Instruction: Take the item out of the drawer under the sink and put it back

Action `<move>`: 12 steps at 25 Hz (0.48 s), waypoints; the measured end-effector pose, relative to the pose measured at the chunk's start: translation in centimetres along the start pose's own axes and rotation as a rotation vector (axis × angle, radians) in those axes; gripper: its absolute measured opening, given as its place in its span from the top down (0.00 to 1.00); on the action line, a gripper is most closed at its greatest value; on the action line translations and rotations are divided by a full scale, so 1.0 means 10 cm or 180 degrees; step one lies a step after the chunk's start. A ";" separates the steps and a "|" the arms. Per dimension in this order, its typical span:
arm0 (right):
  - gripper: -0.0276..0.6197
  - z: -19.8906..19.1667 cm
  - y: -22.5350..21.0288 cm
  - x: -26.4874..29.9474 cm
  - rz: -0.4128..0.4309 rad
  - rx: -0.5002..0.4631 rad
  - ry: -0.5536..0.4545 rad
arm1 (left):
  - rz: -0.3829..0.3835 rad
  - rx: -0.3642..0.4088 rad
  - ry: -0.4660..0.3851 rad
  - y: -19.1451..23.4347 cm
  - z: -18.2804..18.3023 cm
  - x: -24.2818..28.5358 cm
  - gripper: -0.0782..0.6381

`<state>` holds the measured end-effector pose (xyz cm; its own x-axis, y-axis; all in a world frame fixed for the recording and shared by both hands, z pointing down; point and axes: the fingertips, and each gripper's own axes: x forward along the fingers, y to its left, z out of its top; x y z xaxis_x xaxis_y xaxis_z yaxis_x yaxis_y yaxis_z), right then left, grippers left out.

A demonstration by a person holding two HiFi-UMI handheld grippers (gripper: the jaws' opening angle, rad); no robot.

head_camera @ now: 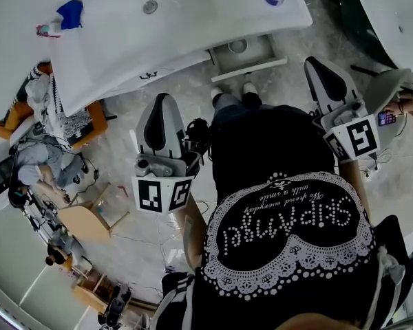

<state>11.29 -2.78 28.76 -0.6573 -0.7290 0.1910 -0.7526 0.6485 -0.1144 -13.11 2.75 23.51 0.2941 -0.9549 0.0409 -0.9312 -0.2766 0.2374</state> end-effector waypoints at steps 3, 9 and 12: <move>0.93 0.01 0.01 0.02 0.0047 -0.0015 0.0003 | 0.0043 0.0026 -0.0018 0.02 0.03 0.00 0.88; 0.93 0.00 -0.01 0.03 0.0087 -0.0054 0.0004 | 0.0133 0.0079 -0.0048 0.07 0.06 -0.02 0.88; 0.93 -0.03 -0.02 0.00 0.0105 -0.0055 0.0024 | 0.0142 0.0099 -0.0051 0.05 0.06 -0.03 0.88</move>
<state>11.44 -2.83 29.05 -0.6813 -0.7057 0.1946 -0.7297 0.6758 -0.1039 -13.83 2.83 23.05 0.2488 -0.9679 0.0352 -0.9497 -0.2366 0.2053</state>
